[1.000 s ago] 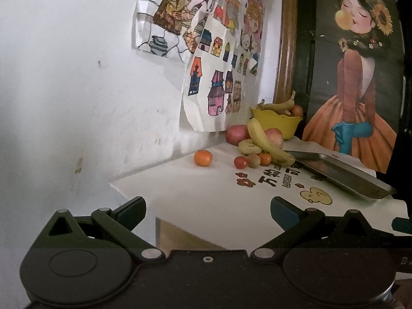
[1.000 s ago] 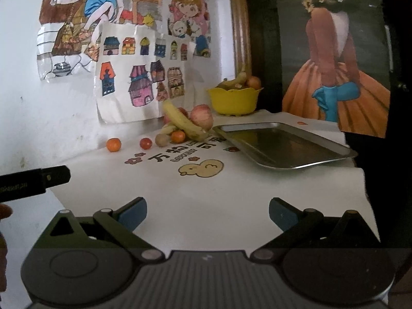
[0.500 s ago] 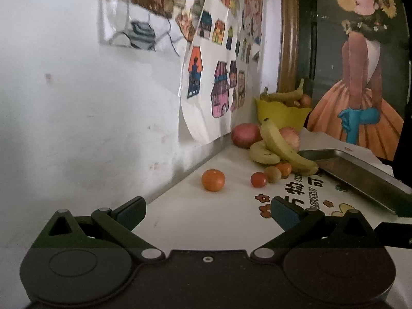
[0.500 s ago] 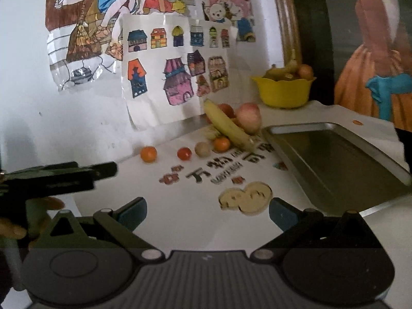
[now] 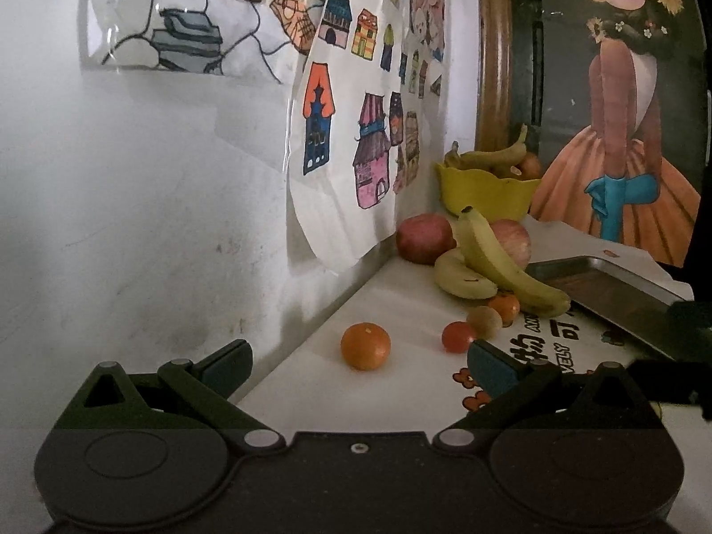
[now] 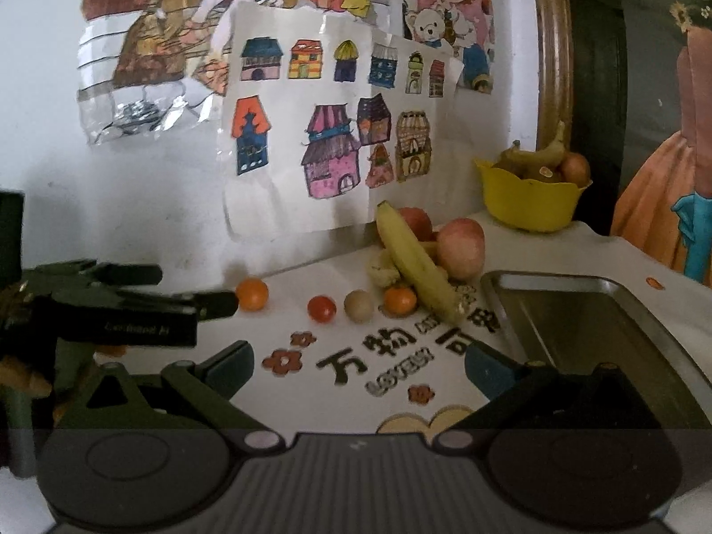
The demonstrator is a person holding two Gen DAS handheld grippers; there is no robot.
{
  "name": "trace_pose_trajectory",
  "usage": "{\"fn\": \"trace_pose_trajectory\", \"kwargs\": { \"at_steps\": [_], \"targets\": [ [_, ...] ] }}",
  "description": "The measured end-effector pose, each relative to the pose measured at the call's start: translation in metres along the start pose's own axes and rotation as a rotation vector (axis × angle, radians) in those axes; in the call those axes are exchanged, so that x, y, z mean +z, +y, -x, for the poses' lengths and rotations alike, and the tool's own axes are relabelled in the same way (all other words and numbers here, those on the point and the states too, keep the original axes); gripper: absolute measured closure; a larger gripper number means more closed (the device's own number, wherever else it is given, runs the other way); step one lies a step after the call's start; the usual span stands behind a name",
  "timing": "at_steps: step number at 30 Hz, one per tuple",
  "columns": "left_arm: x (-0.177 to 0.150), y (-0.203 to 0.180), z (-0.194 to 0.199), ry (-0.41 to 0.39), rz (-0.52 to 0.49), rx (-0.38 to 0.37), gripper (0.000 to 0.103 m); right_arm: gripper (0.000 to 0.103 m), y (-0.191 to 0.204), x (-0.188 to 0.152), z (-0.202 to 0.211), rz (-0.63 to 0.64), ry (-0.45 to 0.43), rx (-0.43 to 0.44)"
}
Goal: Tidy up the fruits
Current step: 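Move the left gripper toward the mandarin while the right gripper moves toward the kiwi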
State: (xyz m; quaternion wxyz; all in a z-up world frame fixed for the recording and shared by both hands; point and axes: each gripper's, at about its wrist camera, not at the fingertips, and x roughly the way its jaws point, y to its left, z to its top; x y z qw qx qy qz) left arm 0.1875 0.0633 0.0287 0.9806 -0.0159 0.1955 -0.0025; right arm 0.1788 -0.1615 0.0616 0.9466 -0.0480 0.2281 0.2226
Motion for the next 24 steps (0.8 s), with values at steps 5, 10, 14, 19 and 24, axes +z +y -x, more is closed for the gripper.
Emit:
{"fn": "trace_pose_trajectory", "kwargs": {
  "at_steps": [5, 10, 14, 19, 24],
  "targets": [
    [-0.002, 0.006, -0.007, 0.002, 0.034, -0.056, 0.001, 0.000, -0.010, 0.009, -0.022, -0.083, 0.005, -0.016],
    [-0.003, 0.005, -0.014, 0.012, 0.020, -0.070, 0.001, 0.000, -0.021, 0.019, -0.047, -0.181, 0.020, 0.011],
    [-0.002, 0.005, -0.022, 0.023, 0.013, -0.066, 0.003, 0.000, -0.023, 0.025, -0.063, -0.206, 0.022, 0.077],
    [-0.001, 0.010, -0.034, 0.045, 0.019, -0.064, 0.007, 0.003, -0.025, 0.029, -0.084, -0.222, 0.032, 0.129],
    [0.001, 0.011, -0.040, 0.067, 0.022, -0.073, 0.014, 0.012, -0.027, 0.026, -0.099, -0.244, 0.056, 0.141]
  ]
}}
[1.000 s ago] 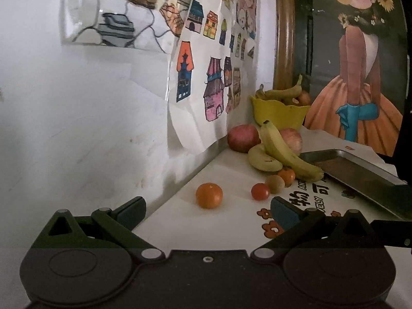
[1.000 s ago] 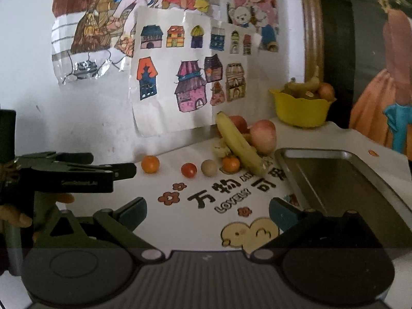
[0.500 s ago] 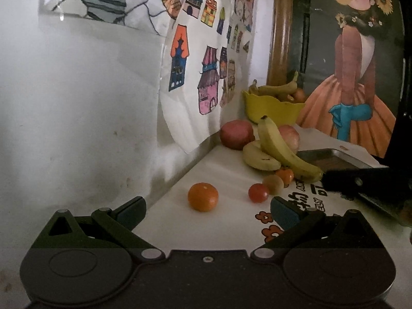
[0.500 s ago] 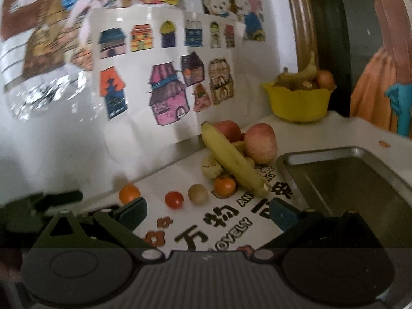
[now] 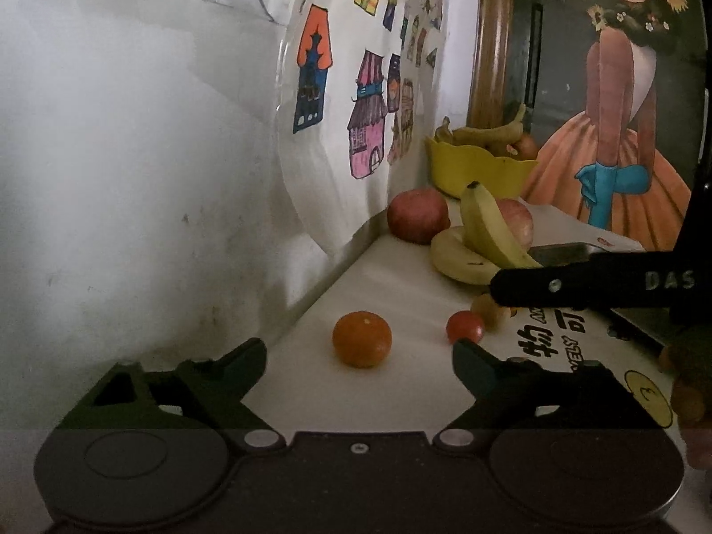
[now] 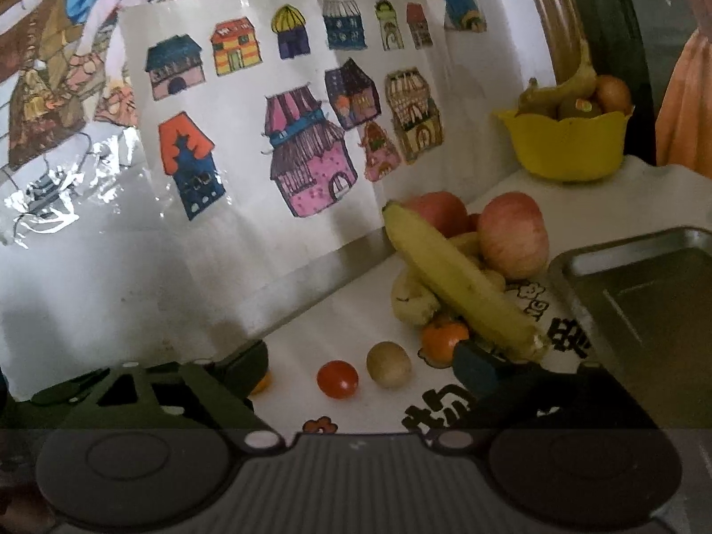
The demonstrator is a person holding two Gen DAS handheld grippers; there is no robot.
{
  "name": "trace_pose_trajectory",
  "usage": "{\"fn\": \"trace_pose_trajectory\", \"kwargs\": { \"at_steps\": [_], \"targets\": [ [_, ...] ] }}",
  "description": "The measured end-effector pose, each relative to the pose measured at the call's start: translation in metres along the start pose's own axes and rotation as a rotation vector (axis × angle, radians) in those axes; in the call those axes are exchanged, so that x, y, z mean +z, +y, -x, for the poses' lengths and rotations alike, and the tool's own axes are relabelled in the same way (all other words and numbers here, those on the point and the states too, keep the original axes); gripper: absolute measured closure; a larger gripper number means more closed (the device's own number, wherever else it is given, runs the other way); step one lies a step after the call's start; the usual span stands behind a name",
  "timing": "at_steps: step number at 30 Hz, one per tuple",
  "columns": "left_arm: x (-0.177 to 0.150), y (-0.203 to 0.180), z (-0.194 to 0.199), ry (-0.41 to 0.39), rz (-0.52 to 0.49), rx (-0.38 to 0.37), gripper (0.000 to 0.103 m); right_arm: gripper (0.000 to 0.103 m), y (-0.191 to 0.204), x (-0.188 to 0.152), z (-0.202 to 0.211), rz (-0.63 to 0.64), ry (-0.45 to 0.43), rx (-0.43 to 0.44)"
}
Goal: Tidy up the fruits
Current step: 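Move the left gripper toward the mandarin while the right gripper moves toward the kiwi, then close the left gripper on the mandarin while the right gripper closes on the kiwi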
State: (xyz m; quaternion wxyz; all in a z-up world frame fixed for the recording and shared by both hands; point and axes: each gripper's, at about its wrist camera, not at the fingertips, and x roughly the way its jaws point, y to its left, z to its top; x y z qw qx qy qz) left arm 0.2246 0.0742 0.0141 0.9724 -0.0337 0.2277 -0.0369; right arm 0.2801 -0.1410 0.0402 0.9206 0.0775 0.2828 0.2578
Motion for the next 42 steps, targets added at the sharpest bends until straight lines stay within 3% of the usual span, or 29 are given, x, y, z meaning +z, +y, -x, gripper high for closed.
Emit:
{"fn": "trace_pose_trajectory", "kwargs": {
  "at_steps": [4, 9, 16, 20, 28, 33, 42],
  "targets": [
    [0.005, -0.002, -0.003, 0.008, -0.009, 0.007, 0.016, 0.020, -0.003, -0.003, -0.007, -0.017, 0.013, -0.014],
    [0.008, -0.005, -0.010, 0.030, 0.000, -0.001, 0.023, 0.040, -0.014, -0.004, -0.012, -0.094, 0.019, -0.037],
    [0.009, -0.008, -0.016, 0.038, 0.004, -0.018, 0.034, 0.046, -0.017, -0.003, -0.022, -0.129, 0.058, -0.044],
    [0.009, -0.008, -0.020, 0.059, 0.007, -0.022, 0.048, 0.049, -0.017, -0.002, -0.028, -0.137, 0.077, -0.046],
    [0.010, -0.010, -0.025, 0.081, 0.013, -0.002, 0.067, 0.053, -0.017, -0.002, -0.034, -0.132, 0.073, -0.045],
    [0.010, -0.015, -0.024, 0.079, 0.002, 0.015, 0.069, 0.072, -0.019, -0.002, -0.034, -0.143, 0.070, -0.039],
    [0.008, -0.026, -0.022, 0.078, -0.015, 0.023, 0.069, 0.073, -0.025, -0.005, -0.032, -0.182, 0.067, -0.015]
  ]
}}
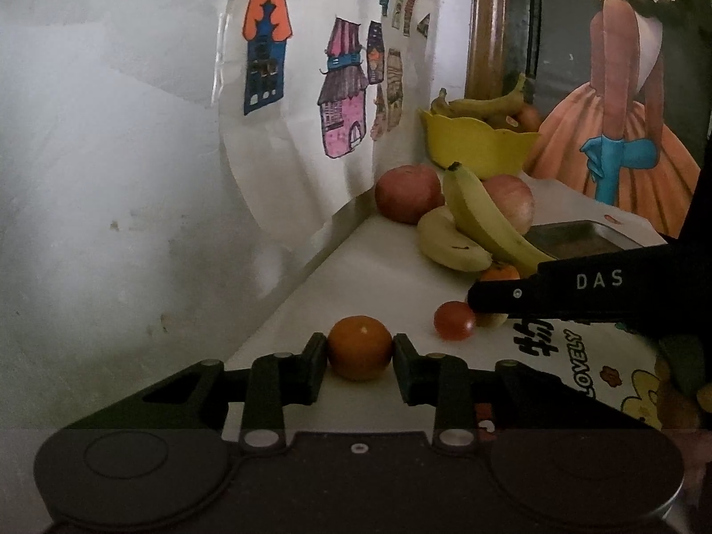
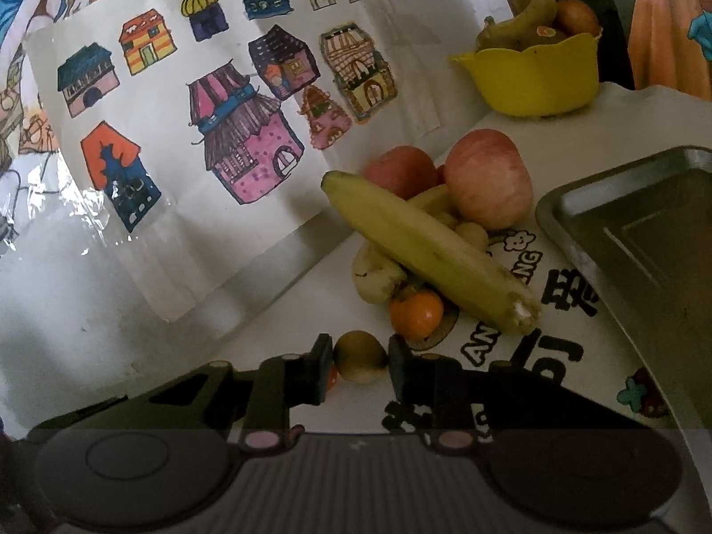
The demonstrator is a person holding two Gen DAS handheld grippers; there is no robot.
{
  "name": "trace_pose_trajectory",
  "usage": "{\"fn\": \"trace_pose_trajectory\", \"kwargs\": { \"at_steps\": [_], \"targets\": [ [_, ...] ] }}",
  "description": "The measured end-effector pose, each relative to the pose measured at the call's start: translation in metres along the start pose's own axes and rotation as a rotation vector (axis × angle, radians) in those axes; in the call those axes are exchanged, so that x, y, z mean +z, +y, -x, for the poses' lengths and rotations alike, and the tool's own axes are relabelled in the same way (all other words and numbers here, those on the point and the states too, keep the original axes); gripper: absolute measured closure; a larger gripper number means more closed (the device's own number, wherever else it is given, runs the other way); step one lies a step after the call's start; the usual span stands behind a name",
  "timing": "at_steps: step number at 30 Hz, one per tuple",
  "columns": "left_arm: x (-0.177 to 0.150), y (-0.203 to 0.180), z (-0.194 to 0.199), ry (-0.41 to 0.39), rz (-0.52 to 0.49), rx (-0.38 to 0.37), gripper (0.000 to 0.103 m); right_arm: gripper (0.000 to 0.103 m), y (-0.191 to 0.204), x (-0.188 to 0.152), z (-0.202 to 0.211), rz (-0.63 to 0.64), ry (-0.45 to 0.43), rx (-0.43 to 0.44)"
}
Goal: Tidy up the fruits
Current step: 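Close the left gripper on the mandarin while the right gripper closes on the kiwi, then carry the mandarin in the left gripper over the steel tray while the right carries the kiwi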
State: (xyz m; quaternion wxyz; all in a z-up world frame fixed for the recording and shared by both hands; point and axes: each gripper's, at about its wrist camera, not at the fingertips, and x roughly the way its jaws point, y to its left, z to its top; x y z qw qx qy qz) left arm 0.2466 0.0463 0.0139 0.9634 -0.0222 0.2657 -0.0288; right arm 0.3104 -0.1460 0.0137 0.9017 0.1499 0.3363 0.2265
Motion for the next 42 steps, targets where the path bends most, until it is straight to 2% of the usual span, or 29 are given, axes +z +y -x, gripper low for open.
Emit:
{"fn": "trace_pose_trajectory", "kwargs": {
  "at_steps": [8, 14, 19, 24, 27, 31, 36, 42],
  "targets": [
    [-0.004, -0.011, 0.005, -0.002, 0.017, -0.013, 0.069, 0.073, -0.009, -0.004, 0.010, -0.043, -0.008, 0.025],
    [0.000, -0.017, 0.008, -0.016, 0.019, -0.030, 0.069, 0.073, -0.025, -0.005, 0.030, -0.097, -0.049, 0.053],
    [0.016, -0.036, 0.010, -0.066, -0.004, -0.074, 0.069, 0.073, -0.044, 0.003, 0.060, -0.156, -0.169, 0.030],
    [0.037, -0.065, -0.005, -0.117, -0.043, -0.177, 0.069, 0.073, -0.076, 0.014, 0.092, -0.251, -0.318, -0.049],
    [0.054, -0.086, -0.027, -0.095, -0.071, -0.294, 0.069, 0.073, -0.096, 0.017, 0.100, -0.306, -0.371, -0.108],
    [0.071, -0.116, -0.053, -0.073, -0.101, -0.367, 0.069, 0.073, -0.122, 0.016, 0.107, -0.385, -0.403, -0.174],
    [0.085, -0.147, -0.088, -0.009, -0.064, -0.402, 0.069, 0.073, -0.145, 0.013, 0.108, -0.471, -0.411, -0.225],
    [0.082, -0.163, -0.119, 0.071, -0.072, -0.376, 0.069, 0.072, -0.158, 0.009, 0.101, -0.536, -0.368, -0.229]
  ]
}}
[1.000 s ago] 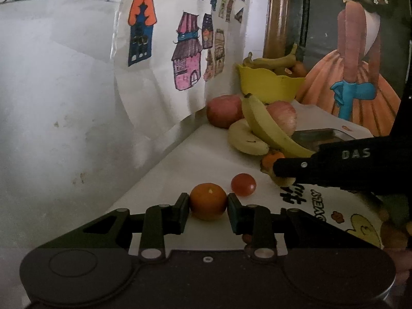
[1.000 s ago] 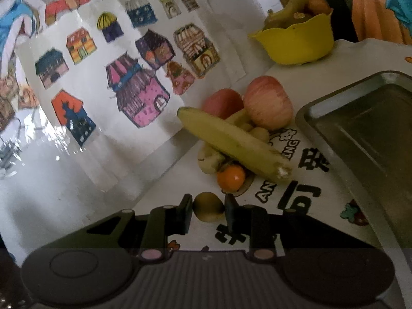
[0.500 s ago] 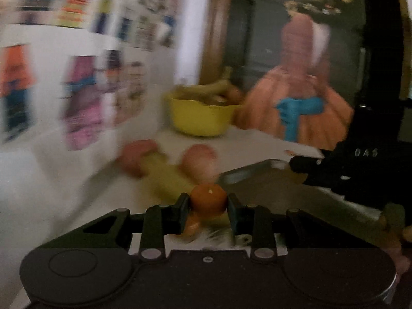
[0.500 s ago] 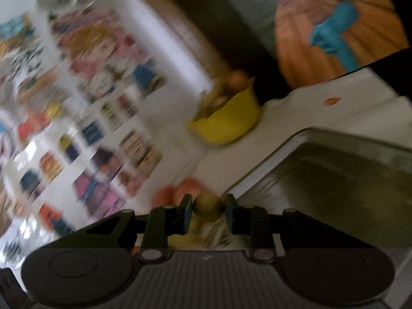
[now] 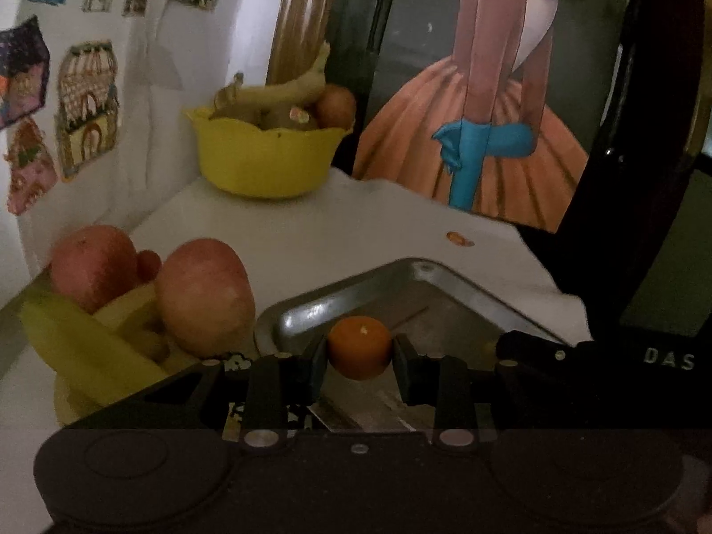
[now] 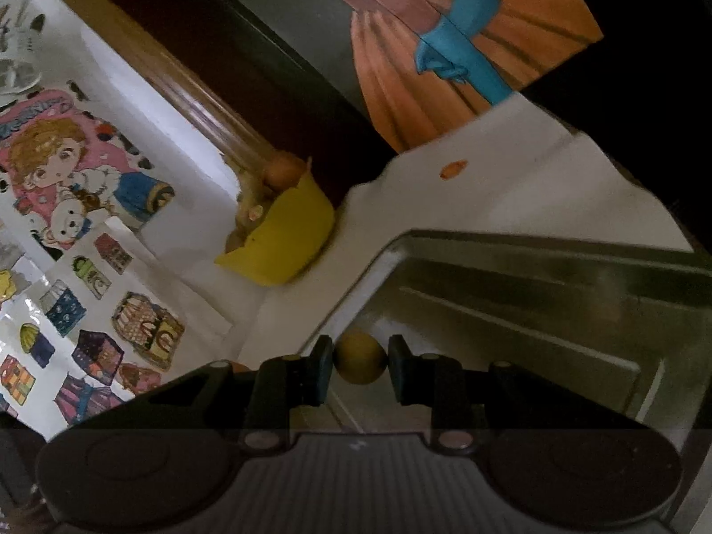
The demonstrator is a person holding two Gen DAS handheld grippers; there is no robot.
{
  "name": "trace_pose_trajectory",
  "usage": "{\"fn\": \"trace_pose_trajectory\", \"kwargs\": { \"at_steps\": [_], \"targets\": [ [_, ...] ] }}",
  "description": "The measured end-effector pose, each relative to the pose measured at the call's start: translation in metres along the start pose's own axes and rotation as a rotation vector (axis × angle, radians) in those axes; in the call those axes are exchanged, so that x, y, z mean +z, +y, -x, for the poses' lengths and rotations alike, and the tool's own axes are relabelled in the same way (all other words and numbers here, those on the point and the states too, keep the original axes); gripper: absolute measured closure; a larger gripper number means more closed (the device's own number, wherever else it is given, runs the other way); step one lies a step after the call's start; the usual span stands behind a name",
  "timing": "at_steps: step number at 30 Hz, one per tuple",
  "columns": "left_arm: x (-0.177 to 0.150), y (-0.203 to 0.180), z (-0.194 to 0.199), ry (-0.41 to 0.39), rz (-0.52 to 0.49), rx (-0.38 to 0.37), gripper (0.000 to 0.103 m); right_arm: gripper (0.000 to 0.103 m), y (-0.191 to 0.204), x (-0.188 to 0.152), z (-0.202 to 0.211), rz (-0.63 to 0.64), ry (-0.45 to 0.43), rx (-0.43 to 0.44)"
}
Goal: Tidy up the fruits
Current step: 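Carry the mandarin in the left gripper over the steel tray while the right carries the kiwi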
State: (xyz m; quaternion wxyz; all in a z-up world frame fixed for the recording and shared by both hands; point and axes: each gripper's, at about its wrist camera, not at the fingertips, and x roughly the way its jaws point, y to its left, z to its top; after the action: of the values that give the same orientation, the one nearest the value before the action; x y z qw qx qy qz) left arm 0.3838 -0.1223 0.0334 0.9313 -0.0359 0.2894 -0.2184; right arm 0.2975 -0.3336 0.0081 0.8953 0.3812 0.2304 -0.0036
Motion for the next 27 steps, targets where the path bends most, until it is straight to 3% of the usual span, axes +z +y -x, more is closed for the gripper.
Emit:
{"fn": "trace_pose_trajectory", "kwargs": {
  "at_steps": [5, 14, 19, 25, 27],
  "targets": [
    [-0.002, 0.003, -0.011, 0.039, 0.013, 0.006, 0.069, 0.072, -0.001, -0.003, -0.004, 0.000, 0.029, -0.040],
    [-0.005, 0.000, -0.014, 0.034, -0.001, 0.006, 0.069, 0.070, -0.006, -0.006, -0.009, -0.017, 0.062, -0.067],
    [-0.005, 0.002, -0.010, 0.026, 0.012, -0.006, 0.068, 0.060, -0.005, -0.006, -0.007, -0.014, 0.054, -0.061],
    [-0.002, 0.008, 0.003, -0.031, 0.063, -0.030, 0.048, 0.048, -0.005, -0.004, -0.001, -0.025, 0.025, -0.048],
    [-0.001, 0.011, 0.009, -0.063, 0.088, -0.034, 0.035, 0.041, -0.005, -0.003, 0.001, -0.029, 0.013, -0.039]
  ]
}}
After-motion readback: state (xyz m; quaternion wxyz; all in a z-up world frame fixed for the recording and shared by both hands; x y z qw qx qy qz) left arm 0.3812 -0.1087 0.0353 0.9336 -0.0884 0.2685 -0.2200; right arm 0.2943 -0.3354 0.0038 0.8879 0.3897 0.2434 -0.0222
